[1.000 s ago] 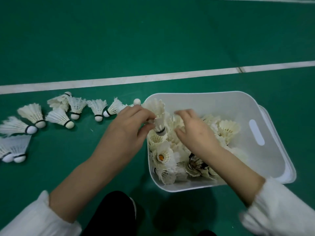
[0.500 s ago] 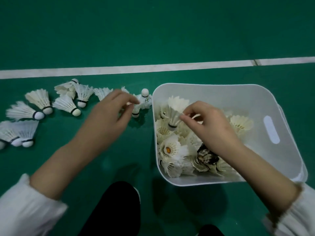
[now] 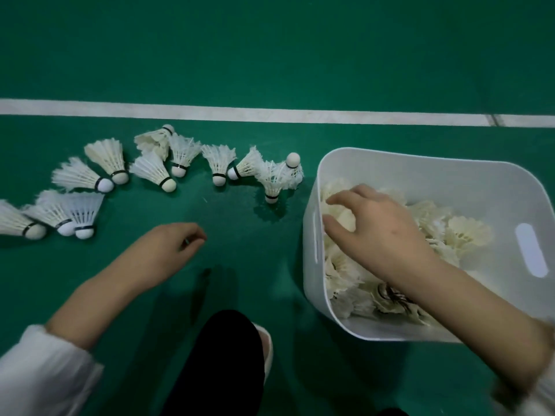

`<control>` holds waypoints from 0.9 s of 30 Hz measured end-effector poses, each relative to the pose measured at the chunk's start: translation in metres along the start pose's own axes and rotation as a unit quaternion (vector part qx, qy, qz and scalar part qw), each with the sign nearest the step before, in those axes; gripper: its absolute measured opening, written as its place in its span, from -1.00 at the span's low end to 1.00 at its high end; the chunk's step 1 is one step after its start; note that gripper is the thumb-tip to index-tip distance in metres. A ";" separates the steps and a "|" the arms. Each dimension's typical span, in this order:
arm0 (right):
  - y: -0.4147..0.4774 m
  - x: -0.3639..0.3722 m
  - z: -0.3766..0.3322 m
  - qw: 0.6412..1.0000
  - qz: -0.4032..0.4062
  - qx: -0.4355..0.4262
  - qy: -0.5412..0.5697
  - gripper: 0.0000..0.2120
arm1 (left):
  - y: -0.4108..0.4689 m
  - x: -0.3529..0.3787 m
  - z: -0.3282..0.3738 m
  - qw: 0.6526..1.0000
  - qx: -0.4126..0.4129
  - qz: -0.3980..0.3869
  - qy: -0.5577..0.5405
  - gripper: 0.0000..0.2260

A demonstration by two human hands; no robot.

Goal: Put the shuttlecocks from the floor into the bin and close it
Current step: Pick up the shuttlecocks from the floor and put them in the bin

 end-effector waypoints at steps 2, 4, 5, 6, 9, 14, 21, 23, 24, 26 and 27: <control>-0.010 -0.027 -0.024 0.994 0.089 -0.057 -0.020 -0.67 | -0.004 -0.003 -0.013 1.000 -0.015 0.010 -0.002 -0.85; -0.012 -0.043 -0.054 0.984 0.128 -0.121 0.012 -0.71 | -0.010 -0.009 -0.029 0.998 -0.032 0.045 -0.019 -0.86; -0.010 -0.045 -0.071 0.979 0.131 -0.151 0.030 -0.72 | -0.013 -0.014 -0.038 0.996 -0.046 0.072 -0.025 -0.87; -0.006 -0.042 -0.090 0.976 0.117 -0.176 0.046 -0.74 | -0.017 -0.020 -0.048 0.993 -0.061 0.101 -0.025 -0.88; 0.010 -0.011 -0.147 0.971 0.027 -0.217 0.098 -0.78 | -0.031 -0.047 -0.084 0.978 -0.107 0.178 0.000 -0.88; 0.033 0.050 -0.209 0.964 -0.082 -0.198 0.159 -0.78 | -0.049 -0.095 -0.137 0.941 -0.168 0.292 0.040 -0.72; 0.038 0.066 -0.217 0.964 -0.121 -0.179 0.154 -0.77 | -0.014 -0.096 -0.161 0.962 -0.151 0.229 -0.008 -0.52; 0.042 0.064 -0.215 0.965 -0.109 -0.175 0.162 -0.76 | -0.009 -0.085 -0.156 0.966 -0.148 0.212 0.002 -0.65; 0.043 0.063 -0.215 0.965 -0.099 -0.174 0.170 -0.75 | -0.009 -0.077 -0.149 0.967 -0.140 0.214 0.006 -0.73; 0.045 0.062 -0.218 0.963 -0.075 -0.179 0.188 -0.69 | -0.015 -0.059 -0.126 0.971 -0.096 0.216 -0.028 -0.85; 0.045 0.062 -0.220 0.960 -0.064 -0.186 0.198 -0.64 | -0.020 -0.047 -0.111 0.974 -0.059 0.207 -0.067 -0.88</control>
Point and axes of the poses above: each hand's wrist, its own y-axis towards the middle knuckle, its own x-axis out of the palm, z = x × y, the point moved 2 cm from there along y, towards the middle knuckle, and after that the axes turned 15 degrees about -y, right-handed, at the moved point
